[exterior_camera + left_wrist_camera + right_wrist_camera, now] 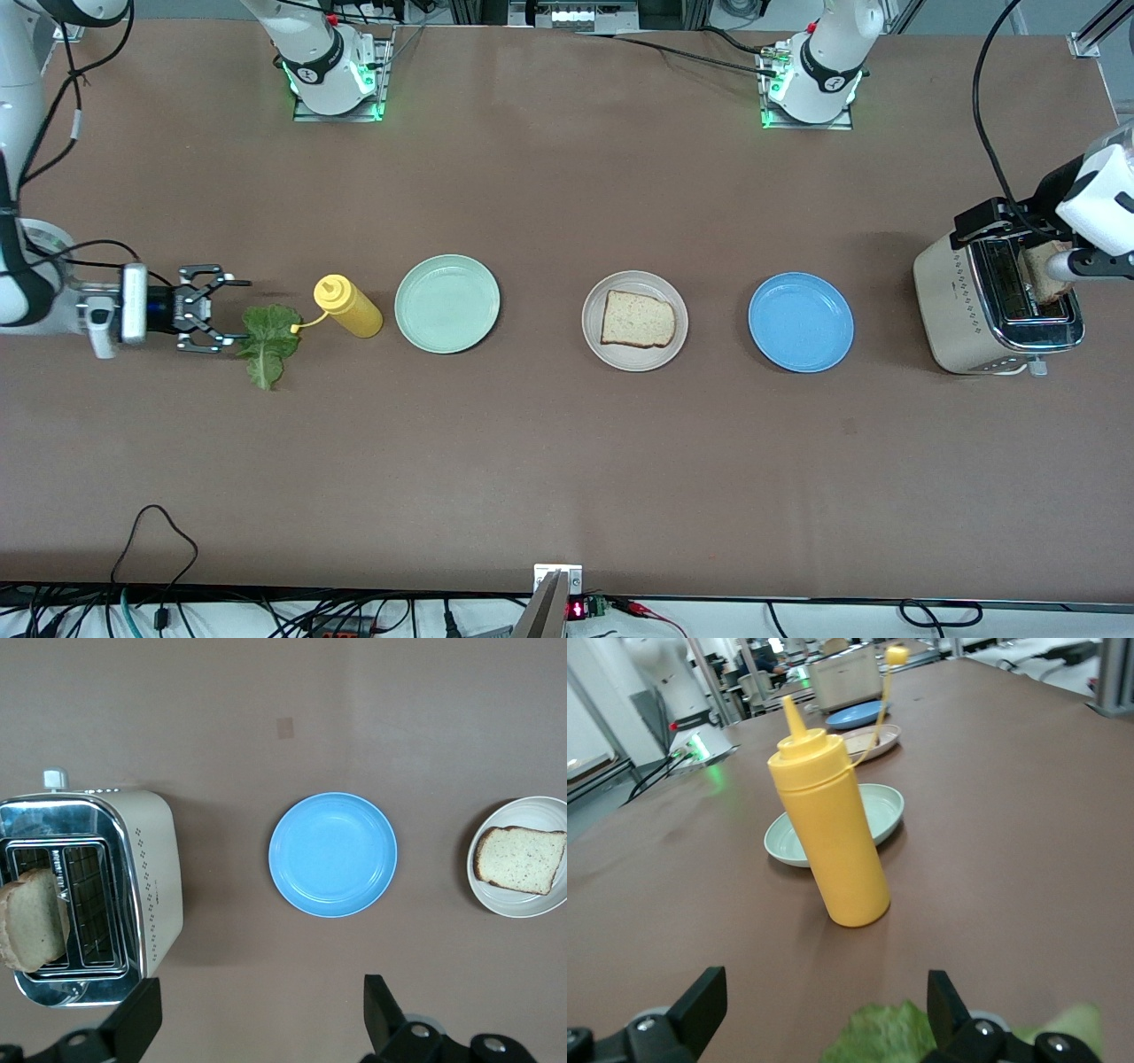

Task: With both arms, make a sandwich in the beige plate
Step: 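Open the right gripper and draw it back from the bottle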

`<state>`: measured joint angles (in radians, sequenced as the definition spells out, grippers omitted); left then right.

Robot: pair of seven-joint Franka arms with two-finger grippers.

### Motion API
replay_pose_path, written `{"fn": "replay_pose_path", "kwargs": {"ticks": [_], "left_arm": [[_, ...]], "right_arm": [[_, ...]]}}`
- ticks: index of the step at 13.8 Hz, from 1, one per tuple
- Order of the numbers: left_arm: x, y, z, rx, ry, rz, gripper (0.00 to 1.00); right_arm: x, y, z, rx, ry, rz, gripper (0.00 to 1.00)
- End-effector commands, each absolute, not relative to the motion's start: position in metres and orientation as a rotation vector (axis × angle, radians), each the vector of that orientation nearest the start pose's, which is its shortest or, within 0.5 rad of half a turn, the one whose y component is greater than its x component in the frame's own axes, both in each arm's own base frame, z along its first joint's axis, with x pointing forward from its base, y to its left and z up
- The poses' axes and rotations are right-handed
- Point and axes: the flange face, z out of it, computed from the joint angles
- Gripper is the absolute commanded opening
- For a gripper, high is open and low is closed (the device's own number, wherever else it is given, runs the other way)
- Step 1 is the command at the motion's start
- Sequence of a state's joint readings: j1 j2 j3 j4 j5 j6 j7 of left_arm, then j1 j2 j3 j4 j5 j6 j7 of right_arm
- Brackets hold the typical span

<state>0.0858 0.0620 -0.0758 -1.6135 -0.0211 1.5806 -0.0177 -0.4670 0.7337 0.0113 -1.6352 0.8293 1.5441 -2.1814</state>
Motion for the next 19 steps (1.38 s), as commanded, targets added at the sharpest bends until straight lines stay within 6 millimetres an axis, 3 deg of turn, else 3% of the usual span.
{"fn": "replay_pose_path", "kwargs": {"ticks": [1,3,4,6,8,10,12,14,15,16,17,19], "left_arm": [[0.569,-0.003,0.579,-3.145,-0.015,0.116,1.00],[0.569,0.001,0.583,-3.151,-0.039,0.104,1.00],[0.568,0.006,0.587,-3.150,-0.049,0.092,1.00],[0.566,0.025,0.587,-3.159,-0.098,0.096,1.00],[0.558,0.022,0.603,-3.180,-0.097,0.060,1.00],[0.556,0.024,0.596,-3.177,-0.106,0.113,1.00],[0.549,0.031,0.598,-3.178,-0.128,0.184,1.00],[0.546,0.026,0.617,-3.191,-0.122,0.131,1.00],[0.541,0.035,0.655,-3.181,-0.133,0.021,1.00],[0.537,0.042,0.669,-3.181,-0.138,0.022,1.00],[0.543,0.045,0.656,-3.192,-0.144,0.067,1.00],[0.561,0.024,0.636,-3.201,-0.082,0.122,1.00]], "right_arm": [[0.600,-0.196,0.226,-1.742,-1.269,-0.552,1.00],[0.607,-0.194,0.267,-1.860,-1.253,-0.431,1.00],[0.613,-0.184,0.288,-1.915,-1.241,-0.376,1.00],[0.627,-0.174,0.325,-2.051,-1.166,-0.267,1.00],[0.641,-0.159,0.357,-2.189,-1.079,-0.156,1.00],[0.650,-0.136,0.386,-2.376,-0.958,-0.057,1.00],[0.655,-0.124,0.390,-2.578,-0.752,0.062,1.00],[0.664,-0.101,0.389,-2.709,-0.573,0.122,1.00],[0.666,-0.086,0.385,-2.772,-0.455,0.170,1.00],[0.668,-0.073,0.382,-2.853,-0.366,0.210,1.00],[0.669,-0.057,0.375,-2.919,-0.282,0.244,1.00],[0.665,-0.033,0.352,-3.060,-0.142,0.310,1.00]]}}
